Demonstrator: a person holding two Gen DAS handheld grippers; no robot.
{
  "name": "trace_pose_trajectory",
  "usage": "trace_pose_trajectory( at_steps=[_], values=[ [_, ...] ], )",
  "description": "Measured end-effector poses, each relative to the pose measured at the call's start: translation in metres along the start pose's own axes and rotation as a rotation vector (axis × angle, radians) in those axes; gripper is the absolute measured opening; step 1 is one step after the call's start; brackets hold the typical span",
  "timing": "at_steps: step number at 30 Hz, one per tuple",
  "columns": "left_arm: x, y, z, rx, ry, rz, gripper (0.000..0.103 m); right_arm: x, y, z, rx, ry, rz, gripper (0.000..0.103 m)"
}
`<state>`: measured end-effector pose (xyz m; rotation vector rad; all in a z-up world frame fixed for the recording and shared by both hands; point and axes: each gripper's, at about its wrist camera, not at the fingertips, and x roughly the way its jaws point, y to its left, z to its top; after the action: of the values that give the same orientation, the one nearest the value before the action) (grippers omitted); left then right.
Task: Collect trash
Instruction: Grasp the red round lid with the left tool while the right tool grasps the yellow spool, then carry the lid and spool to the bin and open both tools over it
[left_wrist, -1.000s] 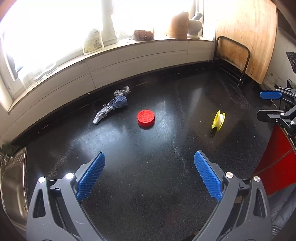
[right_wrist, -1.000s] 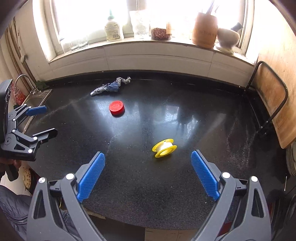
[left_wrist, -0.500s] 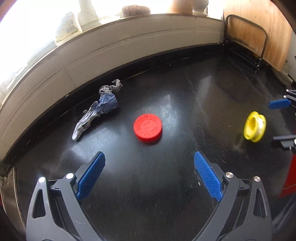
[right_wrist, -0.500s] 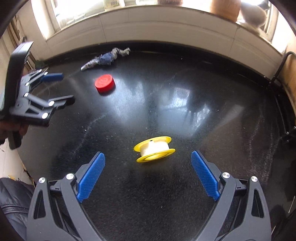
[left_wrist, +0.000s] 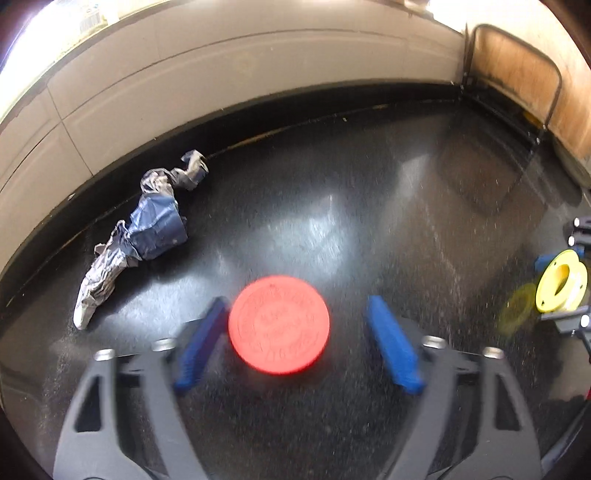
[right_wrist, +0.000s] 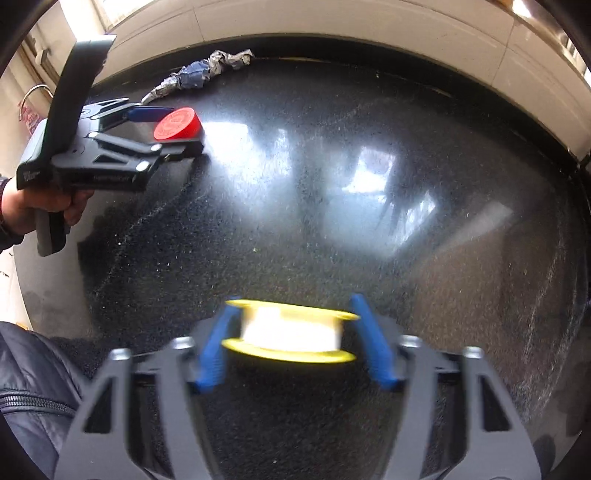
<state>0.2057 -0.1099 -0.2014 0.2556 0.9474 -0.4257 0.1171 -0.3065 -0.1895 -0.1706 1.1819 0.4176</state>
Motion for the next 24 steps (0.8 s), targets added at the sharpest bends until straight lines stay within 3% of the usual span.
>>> trace_pose_trajectory(
  at_steps=[1, 8, 15, 24],
  values=[
    [0.0, 0.002, 0.002, -0.018, -0.002, 0.003, 0.048, -0.001, 0.0, 0.001, 0.0, -0.005, 0.0, 0.057],
    [-0.01, -0.003, 0.0, -0.027, 0.002, 0.032, 0.048, -0.012, -0.002, 0.008, 0.01, -0.04, -0.009, 0.057],
    [-0.057, -0.015, -0.001, -0.031, -0.026, 0.046, 0.048, -0.045, 0.005, 0.02, 0.011, -0.103, -0.027, 0.057],
    [-0.113, -0.045, -0.038, -0.056, -0.025, 0.045, 0.048, -0.067, 0.024, 0.011, 0.055, -0.136, -0.032, 0.057]
  ],
)
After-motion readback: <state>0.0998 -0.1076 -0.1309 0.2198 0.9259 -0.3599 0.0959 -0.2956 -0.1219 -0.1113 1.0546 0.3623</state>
